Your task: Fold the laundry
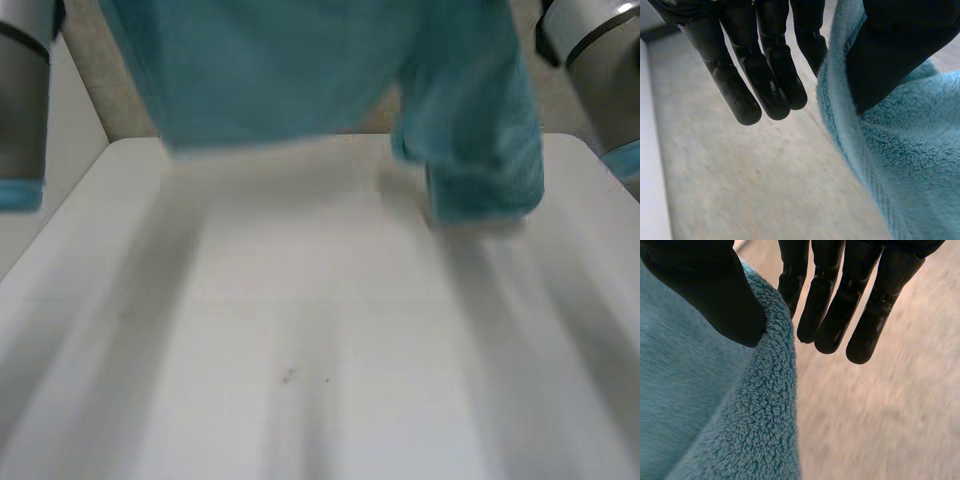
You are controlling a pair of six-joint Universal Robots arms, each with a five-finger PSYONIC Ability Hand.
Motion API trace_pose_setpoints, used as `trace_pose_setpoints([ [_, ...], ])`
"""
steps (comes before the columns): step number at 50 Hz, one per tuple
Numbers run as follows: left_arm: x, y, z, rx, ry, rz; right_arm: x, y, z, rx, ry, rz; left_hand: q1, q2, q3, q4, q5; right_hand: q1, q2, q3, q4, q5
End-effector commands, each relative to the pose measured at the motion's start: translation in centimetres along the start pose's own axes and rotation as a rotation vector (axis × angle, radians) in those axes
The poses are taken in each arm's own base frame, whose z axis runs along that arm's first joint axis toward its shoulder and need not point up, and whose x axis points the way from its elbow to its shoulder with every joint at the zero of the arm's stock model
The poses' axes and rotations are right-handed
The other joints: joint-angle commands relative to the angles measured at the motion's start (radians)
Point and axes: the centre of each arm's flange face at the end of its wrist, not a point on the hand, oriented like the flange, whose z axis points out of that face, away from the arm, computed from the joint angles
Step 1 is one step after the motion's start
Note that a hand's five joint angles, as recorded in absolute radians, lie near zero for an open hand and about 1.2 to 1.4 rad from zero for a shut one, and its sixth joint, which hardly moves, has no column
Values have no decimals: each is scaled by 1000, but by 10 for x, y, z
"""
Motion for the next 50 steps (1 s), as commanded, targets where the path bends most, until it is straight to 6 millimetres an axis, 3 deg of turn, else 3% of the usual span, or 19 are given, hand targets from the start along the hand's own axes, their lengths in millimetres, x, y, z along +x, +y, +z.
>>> trace_pose_setpoints([
  [1,0,26,-16,-46,-15,-5,-26,23,-56,-133,-89,53,245,196,206,201,259,423,226,219,209,274],
  [2,2,39,-28,-100,-5,-4,-34,43,-75,-228,-120,64,245,196,206,201,259,423,226,219,209,274],
  [3,4,54,-42,-161,5,-4,-34,43,-75,-229,-120,65,245,196,206,201,259,423,226,219,209,274],
  [5,6,68,-57,-218,16,-3,-52,83,-120,-451,-199,76,245,196,206,201,259,423,226,219,209,274],
  [8,6,90,-85,-319,28,5,-60,98,-144,-567,-247,64,245,196,206,201,259,423,226,219,209,274],
  [10,5,99,-96,-360,29,12,-80,122,-187,-793,-370,6,245,196,206,201,259,423,226,219,209,274],
  [11,1,106,-105,-394,23,19,-80,122,-187,-794,-371,6,245,196,206,201,259,423,226,219,209,274],
  [12,1,106,-105,-394,23,19,-85,131,-197,-874,-425,-32,245,196,206,201,259,267,70,63,53,118],
  [13,-3,111,-109,-415,18,26,-86,135,-199,-919,-464,-61,245,196,206,201,259,-159,-355,-363,-373,-308],
  [14,-5,115,-113,-430,13,30,-86,135,-199,-920,-464,-61,245,196,206,201,259,-163,-360,-367,-377,-312],
  [15,-6,115,-113,-430,13,30,-85,134,-194,-925,-473,-71,245,196,206,201,259,-529,-726,-733,-744,-678],
  [16,-7,116,-114,-435,10,32,-85,134,-194,-926,-473,-71,245,196,206,201,259,-533,-730,-737,-747,-682],
  [21,-9,114,-112,-428,3,35,-57,103,-142,-780,-279,-14,245,196,206,201,259,-633,-829,-837,-847,-782],
  [26,-10,108,-111,-416,-1,35,-31,89,-120,-698,-167,54,245,196,206,201,259,-618,-815,-822,-833,-767],
  [33,-14,90,-112,-388,-10,33,-21,85,-101,-617,-140,40,245,196,206,201,259,-618,-815,-822,-833,-767],
  [35,-14,84,-114,-381,-12,32,-20,90,-98,-620,-143,34,245,196,206,201,259,-618,-815,-822,-833,-767],
  [39,-15,73,-119,-365,-16,19,-26,138,-92,-677,-197,-44,245,196,206,201,259,-609,-806,-813,-824,-758],
  [44,-15,58,-128,-352,-16,5,-26,152,-81,-659,-221,-127,245,196,206,201,259,-598,-794,-802,-812,-747],
  [50,-13,49,-140,-370,-6,-4,-34,193,-68,-641,-281,-217,245,196,206,201,259,-551,-747,-755,-765,-700],
])
